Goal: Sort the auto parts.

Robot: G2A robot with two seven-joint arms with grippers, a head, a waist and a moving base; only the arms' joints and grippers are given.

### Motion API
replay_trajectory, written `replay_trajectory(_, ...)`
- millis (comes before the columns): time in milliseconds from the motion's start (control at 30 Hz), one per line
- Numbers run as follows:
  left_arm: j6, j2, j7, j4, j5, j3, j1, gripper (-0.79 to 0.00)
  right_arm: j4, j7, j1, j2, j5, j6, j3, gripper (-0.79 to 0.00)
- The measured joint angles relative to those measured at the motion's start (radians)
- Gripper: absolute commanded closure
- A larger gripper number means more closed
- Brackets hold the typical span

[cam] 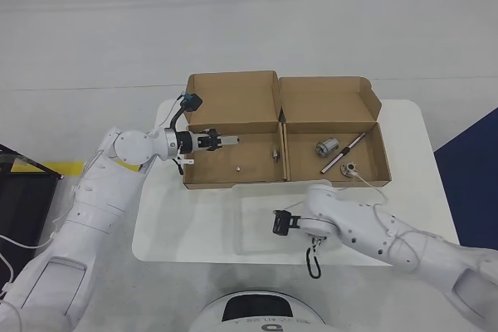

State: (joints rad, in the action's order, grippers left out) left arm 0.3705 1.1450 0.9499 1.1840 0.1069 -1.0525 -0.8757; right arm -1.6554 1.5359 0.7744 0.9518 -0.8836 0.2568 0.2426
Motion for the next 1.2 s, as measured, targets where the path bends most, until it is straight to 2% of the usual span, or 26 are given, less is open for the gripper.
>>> replay_trajectory(200, 0.000, 0.000, 0.000, 0.000, 0.000, 0.000, 0.000, -0.785, -0.015, 0.000, -0.049, 0.009, 0.040, -0.037, -0.043, 0.000)
replay_trajectory(400, 0.000, 0.000, 0.000, 0.000, 0.000, 0.000, 0.000, -0.785, -0.094, 0.000, -0.050, -0.015, 0.040, -0.084, -0.029, 0.000)
replay_trajectory(467, 0.000, 0.000, 0.000, 0.000, 0.000, 0.000, 0.000, -0.785, -0.115, 0.000, -0.041, -0.027, 0.034, -0.097, -0.020, -0.142)
replay_trajectory(567, 0.000, 0.000, 0.000, 0.000, 0.000, 0.000, 0.000, -0.785, -0.135, 0.000, -0.026, -0.046, 0.025, -0.100, -0.011, -0.240)
replay_trajectory(633, 0.000, 0.000, 0.000, 0.000, 0.000, 0.000, 0.000, -0.785, -0.134, 0.000, -0.019, -0.057, 0.018, -0.096, -0.015, -0.259)
replay_trajectory(833, 0.000, 0.000, 0.000, 0.000, 0.000, 0.000, 0.000, -0.785, -0.093, 0.000, -0.035, -0.055, -0.004, -0.090, -0.073, -0.259)
replay_trajectory(1200, 0.000, 0.000, 0.000, 0.000, 0.000, 0.000, 0.000, -0.785, -0.018, 0.000, -0.035, -0.019, -0.027, -0.060, -0.073, -0.243)
